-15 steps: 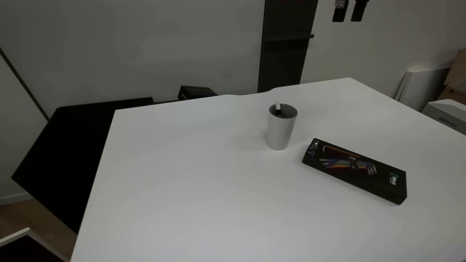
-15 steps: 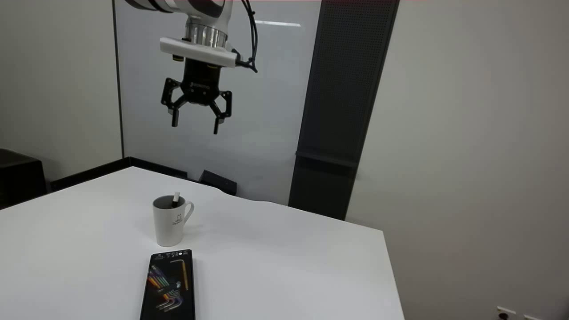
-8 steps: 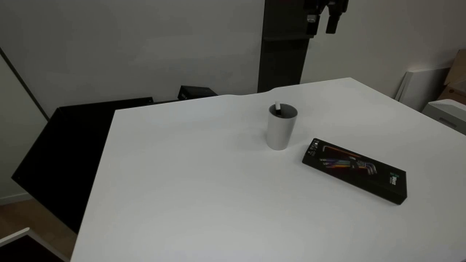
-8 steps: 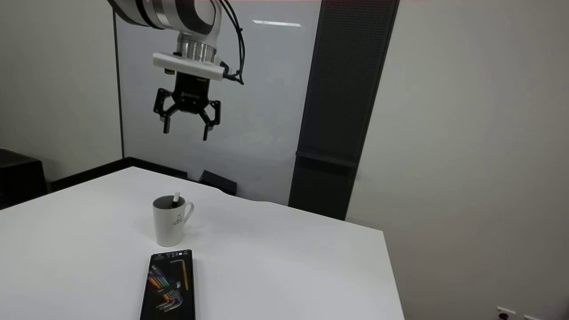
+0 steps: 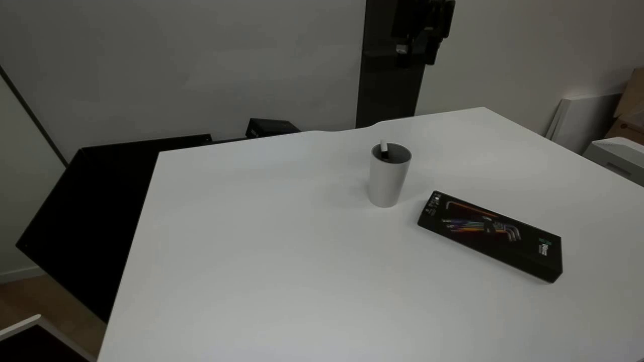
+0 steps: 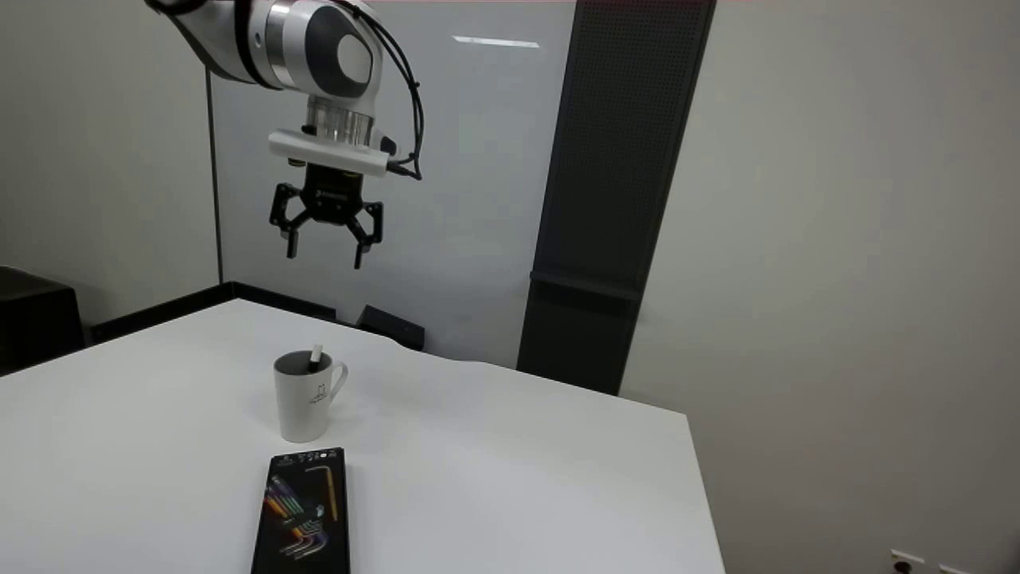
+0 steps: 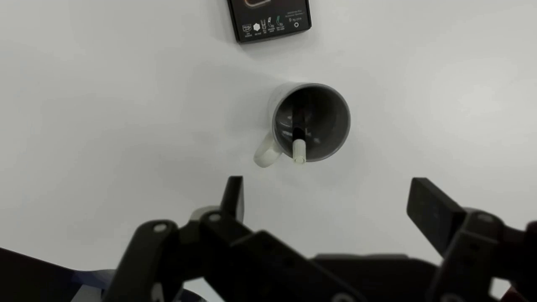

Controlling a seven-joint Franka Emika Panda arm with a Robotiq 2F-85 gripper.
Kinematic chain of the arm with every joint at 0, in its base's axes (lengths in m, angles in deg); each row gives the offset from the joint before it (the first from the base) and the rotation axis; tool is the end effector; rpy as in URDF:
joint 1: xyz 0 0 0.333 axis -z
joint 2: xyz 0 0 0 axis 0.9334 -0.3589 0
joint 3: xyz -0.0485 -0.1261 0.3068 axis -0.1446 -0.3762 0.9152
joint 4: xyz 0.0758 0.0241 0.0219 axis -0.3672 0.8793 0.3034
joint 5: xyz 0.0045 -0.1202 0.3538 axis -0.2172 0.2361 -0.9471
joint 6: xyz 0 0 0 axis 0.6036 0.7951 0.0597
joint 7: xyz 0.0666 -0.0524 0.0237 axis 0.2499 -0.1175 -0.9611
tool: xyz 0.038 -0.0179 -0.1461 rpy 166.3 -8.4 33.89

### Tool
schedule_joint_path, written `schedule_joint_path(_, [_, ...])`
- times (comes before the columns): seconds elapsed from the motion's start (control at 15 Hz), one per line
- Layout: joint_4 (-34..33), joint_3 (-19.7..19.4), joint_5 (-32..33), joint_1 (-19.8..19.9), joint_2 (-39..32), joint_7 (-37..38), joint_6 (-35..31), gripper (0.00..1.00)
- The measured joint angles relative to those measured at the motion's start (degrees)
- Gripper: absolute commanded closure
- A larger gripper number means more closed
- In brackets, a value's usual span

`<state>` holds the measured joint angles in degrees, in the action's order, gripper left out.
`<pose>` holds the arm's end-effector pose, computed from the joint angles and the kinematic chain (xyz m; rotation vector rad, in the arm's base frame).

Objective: Take the pen out of the mug and place it on the table

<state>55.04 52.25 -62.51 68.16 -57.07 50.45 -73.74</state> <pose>0.7014 0.0486 0.3601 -3.0029 -0.6134 0.0626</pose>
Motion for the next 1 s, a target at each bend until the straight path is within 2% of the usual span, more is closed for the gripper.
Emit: schedule_joint_path(1.0, [-0.3,0.0,0.9,-0.4,-3.1,0.5,-0.2,0.00])
